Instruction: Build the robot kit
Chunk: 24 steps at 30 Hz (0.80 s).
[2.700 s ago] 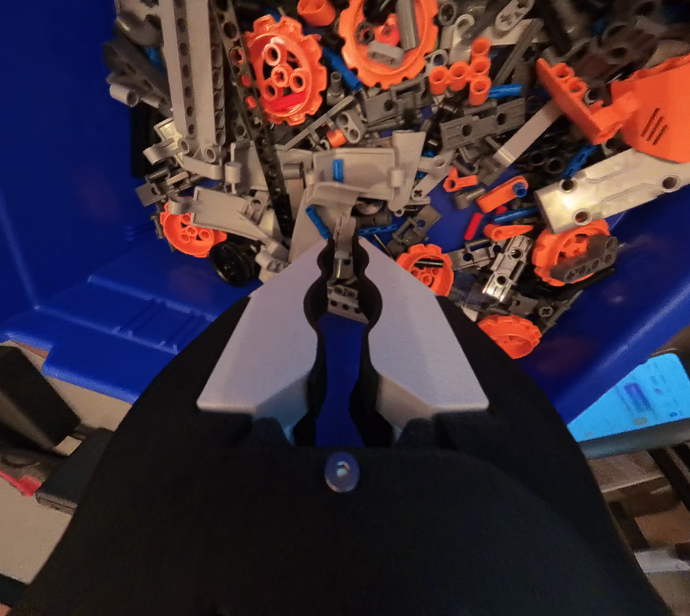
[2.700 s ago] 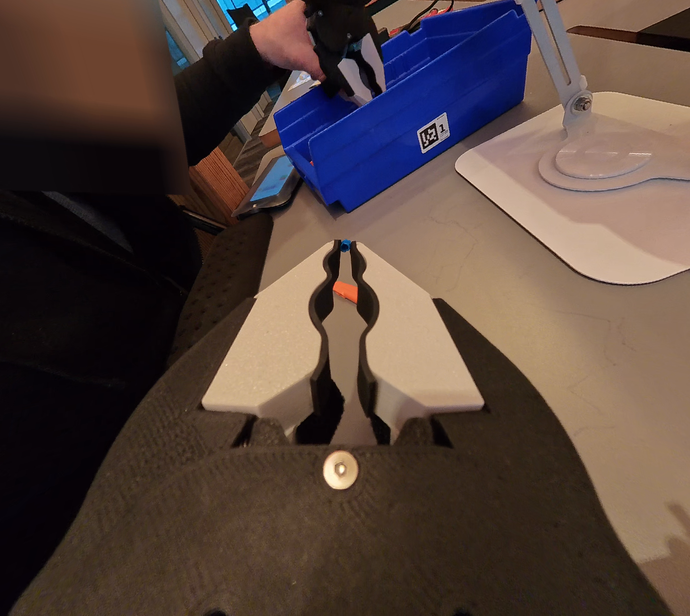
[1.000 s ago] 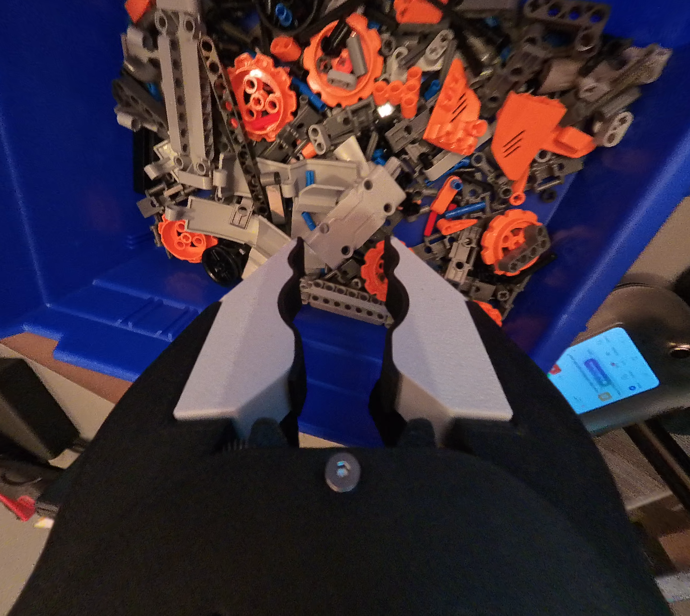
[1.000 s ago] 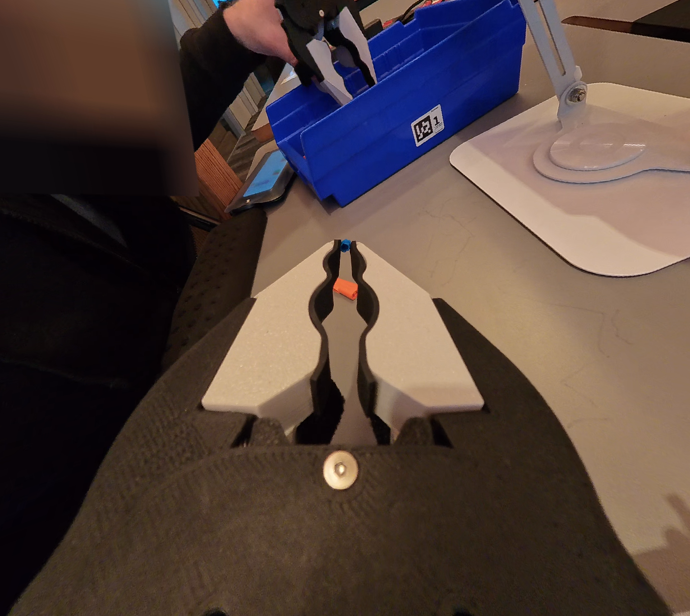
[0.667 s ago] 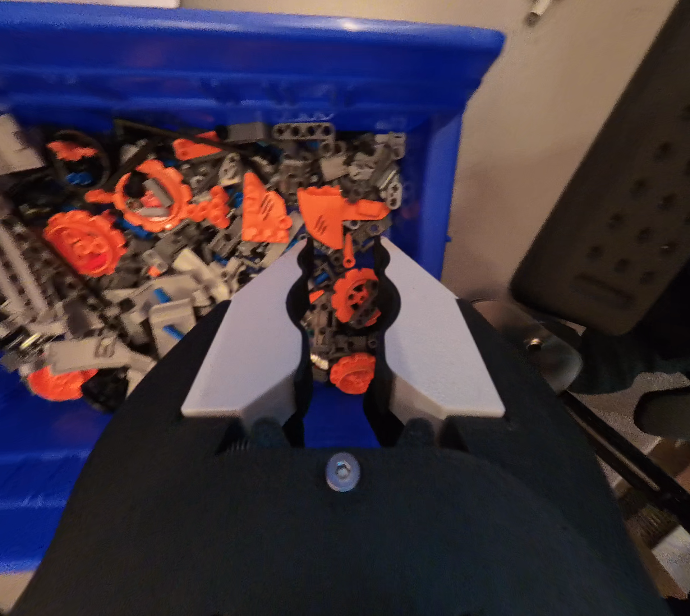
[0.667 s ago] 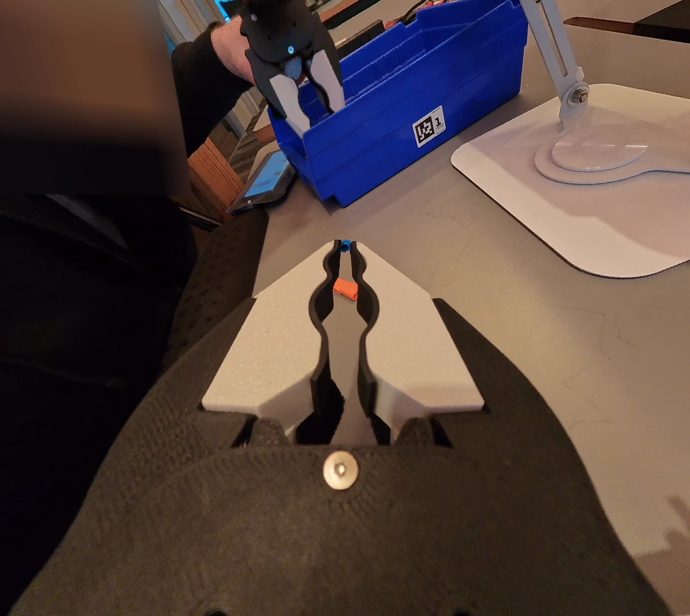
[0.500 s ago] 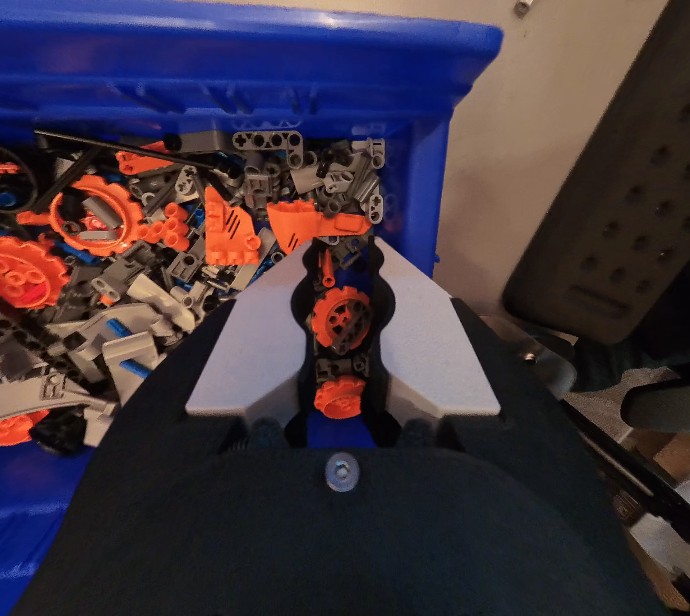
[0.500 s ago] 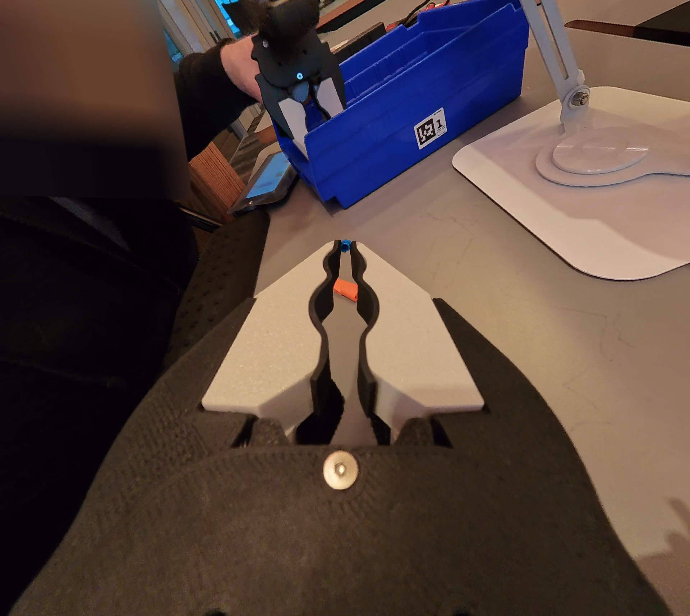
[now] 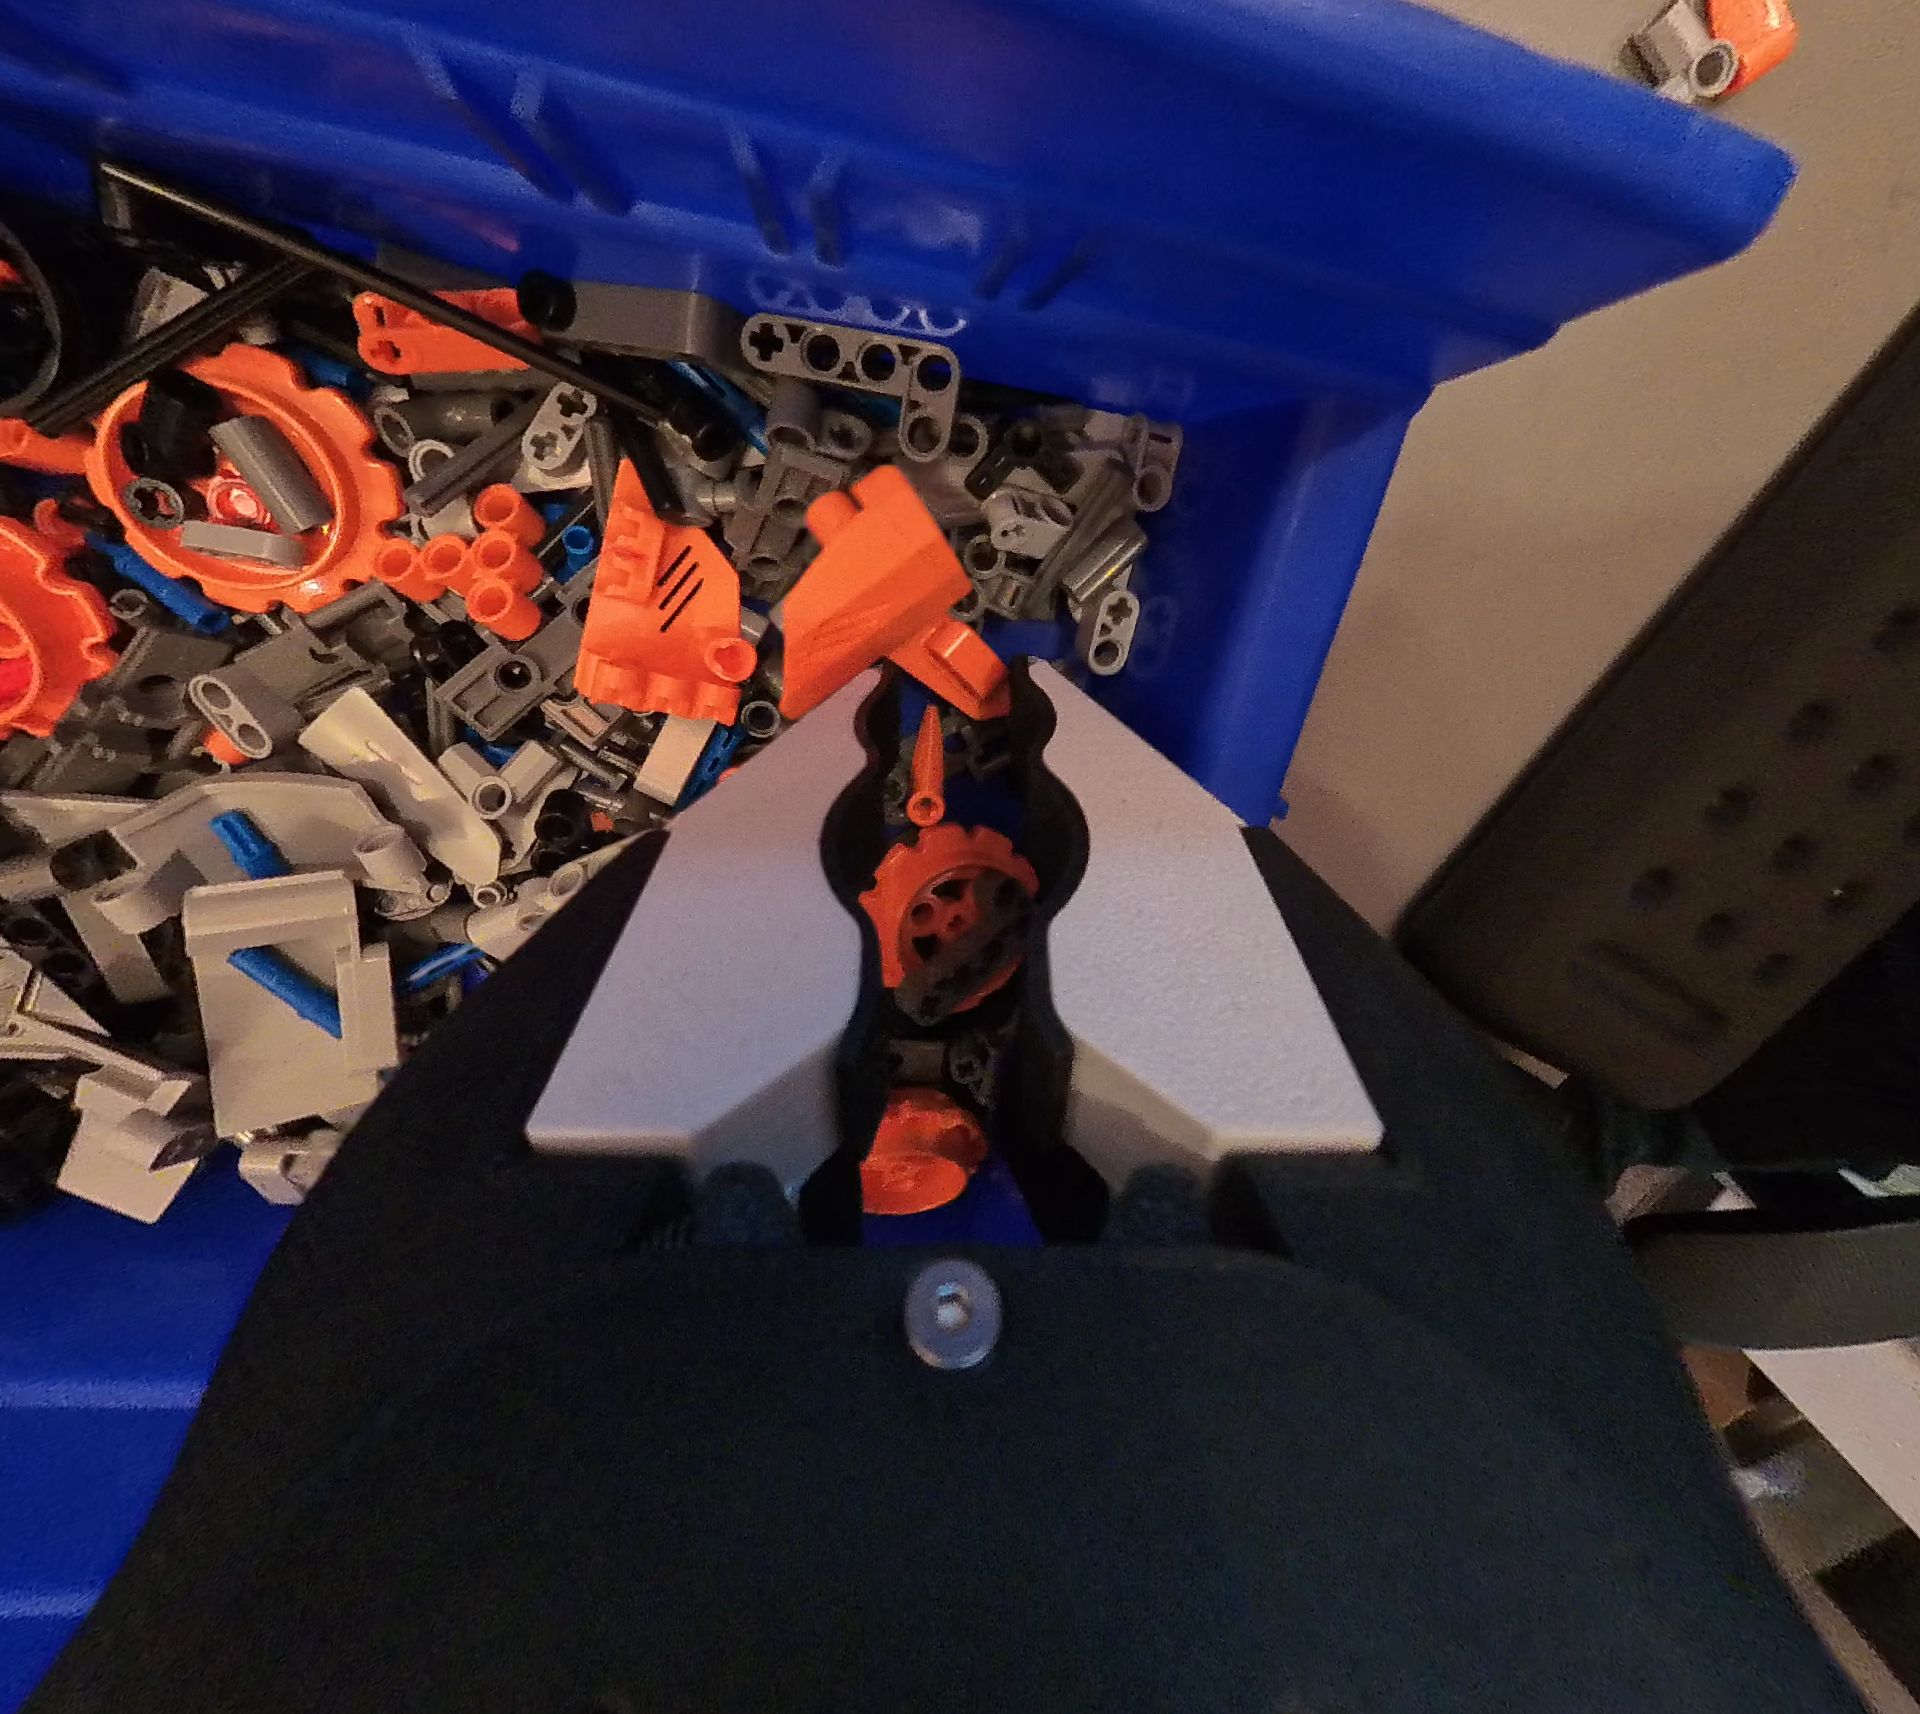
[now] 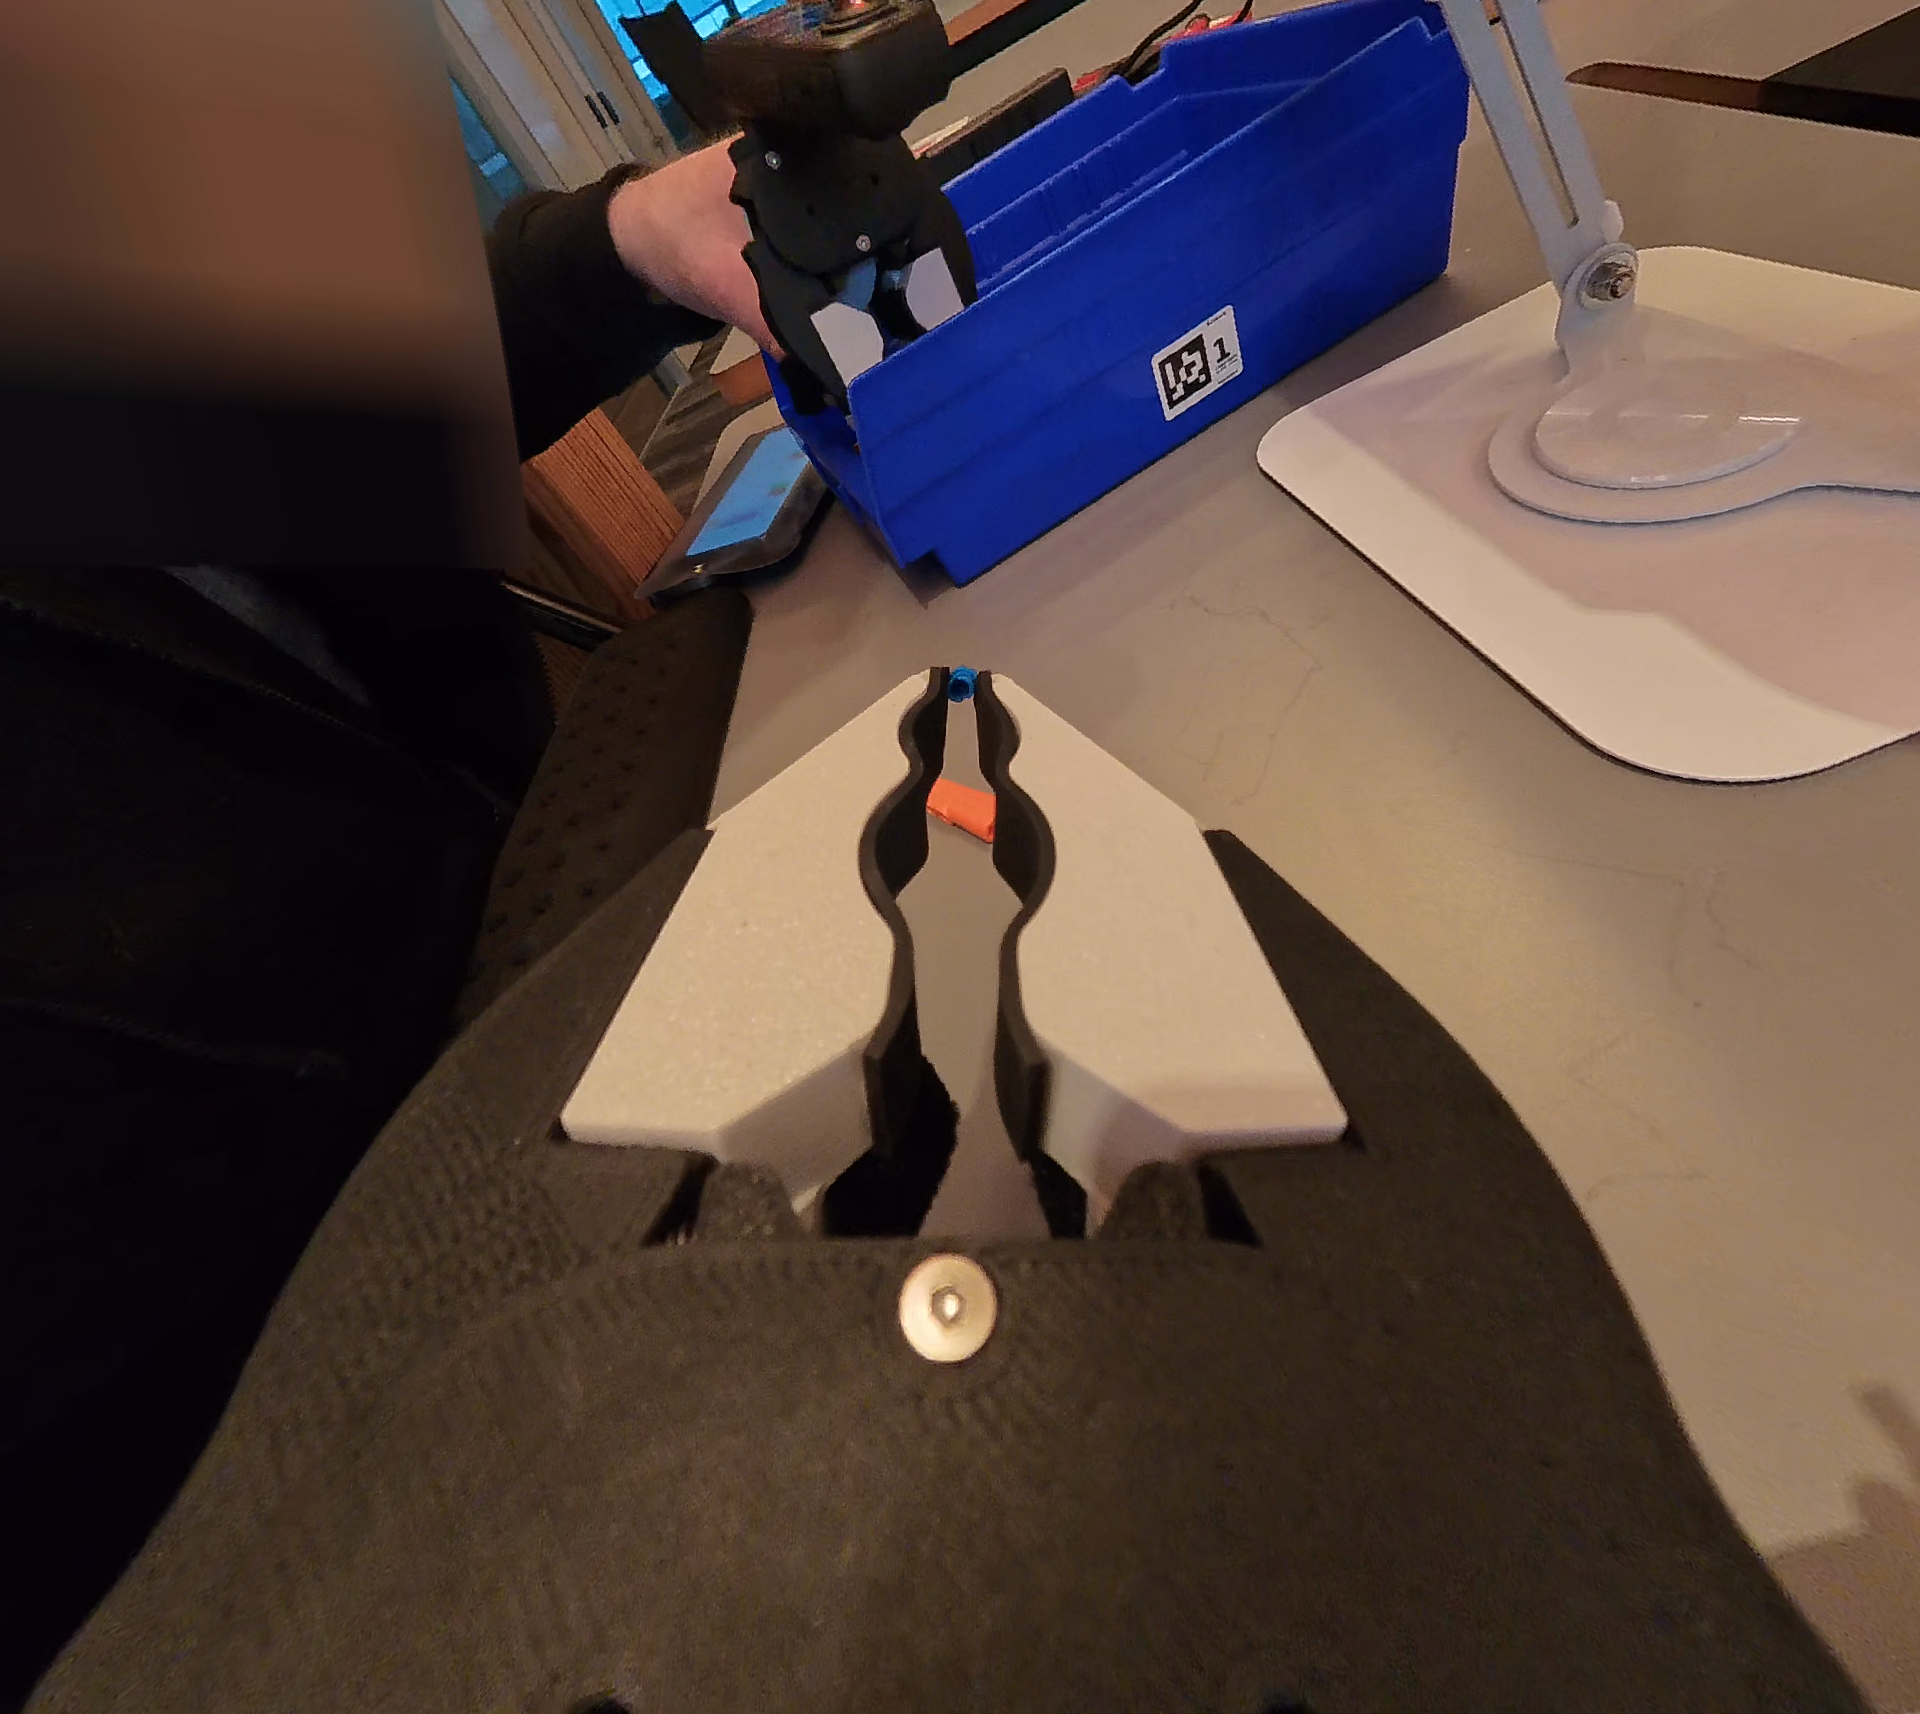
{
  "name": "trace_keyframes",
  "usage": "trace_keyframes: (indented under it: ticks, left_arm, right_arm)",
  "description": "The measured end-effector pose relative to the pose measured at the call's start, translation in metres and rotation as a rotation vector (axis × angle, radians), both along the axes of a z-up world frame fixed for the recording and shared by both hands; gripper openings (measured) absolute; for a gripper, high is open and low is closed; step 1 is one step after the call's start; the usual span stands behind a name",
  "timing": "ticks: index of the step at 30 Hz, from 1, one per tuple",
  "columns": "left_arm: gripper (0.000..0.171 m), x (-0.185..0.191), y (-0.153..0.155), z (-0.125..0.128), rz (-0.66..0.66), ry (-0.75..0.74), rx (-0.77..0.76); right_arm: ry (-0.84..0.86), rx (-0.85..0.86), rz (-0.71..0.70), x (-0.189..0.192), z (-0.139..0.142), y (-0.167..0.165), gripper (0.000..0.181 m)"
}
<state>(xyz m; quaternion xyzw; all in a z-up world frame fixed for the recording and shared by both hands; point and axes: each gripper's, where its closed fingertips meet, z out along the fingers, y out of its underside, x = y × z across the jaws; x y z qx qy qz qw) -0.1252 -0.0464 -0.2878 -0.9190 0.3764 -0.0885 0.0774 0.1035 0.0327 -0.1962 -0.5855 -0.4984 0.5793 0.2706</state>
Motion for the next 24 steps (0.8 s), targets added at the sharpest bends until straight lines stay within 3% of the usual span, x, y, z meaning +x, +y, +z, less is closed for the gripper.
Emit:
trace_keyframes:
  ticks: [11, 24]
  left_arm:
    - [0.012, -0.011, 0.000, 0.003, 0.037, 0.008, 0.007]
    - [0.012, -0.039, -0.023, 0.044, 0.000, 0.160, -0.009]
  right_arm:
    - [0.010, 0.002, 0.001, 0.000, 0.003, -0.001, 0.003]
    - [0.009, 0.015, 0.002, 0.000, 0.004, -0.002, 0.003]
